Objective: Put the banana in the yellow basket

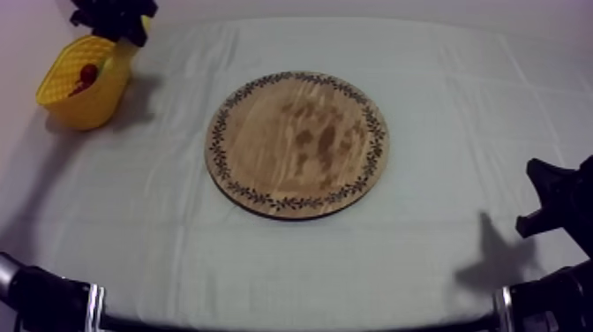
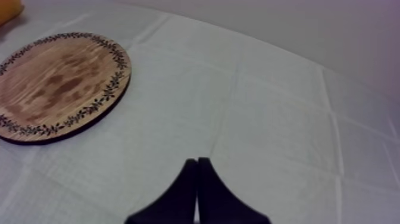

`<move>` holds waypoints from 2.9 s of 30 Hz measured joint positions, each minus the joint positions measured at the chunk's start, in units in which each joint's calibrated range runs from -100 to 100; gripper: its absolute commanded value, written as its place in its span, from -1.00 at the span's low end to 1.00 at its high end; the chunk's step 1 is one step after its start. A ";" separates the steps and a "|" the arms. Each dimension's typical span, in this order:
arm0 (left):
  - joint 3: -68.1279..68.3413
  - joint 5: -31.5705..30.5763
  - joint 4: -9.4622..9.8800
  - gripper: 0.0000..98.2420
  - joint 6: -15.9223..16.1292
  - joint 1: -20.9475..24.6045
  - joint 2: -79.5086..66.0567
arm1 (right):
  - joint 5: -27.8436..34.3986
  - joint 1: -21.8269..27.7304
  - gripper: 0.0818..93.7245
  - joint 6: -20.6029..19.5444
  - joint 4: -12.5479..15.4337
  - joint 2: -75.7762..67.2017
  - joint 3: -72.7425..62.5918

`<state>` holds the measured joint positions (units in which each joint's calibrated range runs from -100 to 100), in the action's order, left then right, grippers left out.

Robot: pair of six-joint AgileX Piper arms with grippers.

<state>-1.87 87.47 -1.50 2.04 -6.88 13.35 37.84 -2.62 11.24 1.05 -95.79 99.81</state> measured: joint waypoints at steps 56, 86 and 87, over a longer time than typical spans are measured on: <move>46.46 -24.08 -0.46 -0.98 0.68 10.37 -61.94 | -0.03 0.00 -1.00 0.00 0.00 0.00 0.00; 99.62 -48.93 0.74 -1.00 -2.50 4.62 -111.79 | -0.03 0.00 -1.00 -0.02 0.00 0.00 0.00; 100.19 -49.95 1.50 -1.00 -3.42 4.62 -112.16 | -0.03 0.00 -1.00 -0.02 0.00 0.00 0.00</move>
<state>98.32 37.52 0.00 -1.37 -2.26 -98.80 37.82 -2.62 11.23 1.05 -95.79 99.81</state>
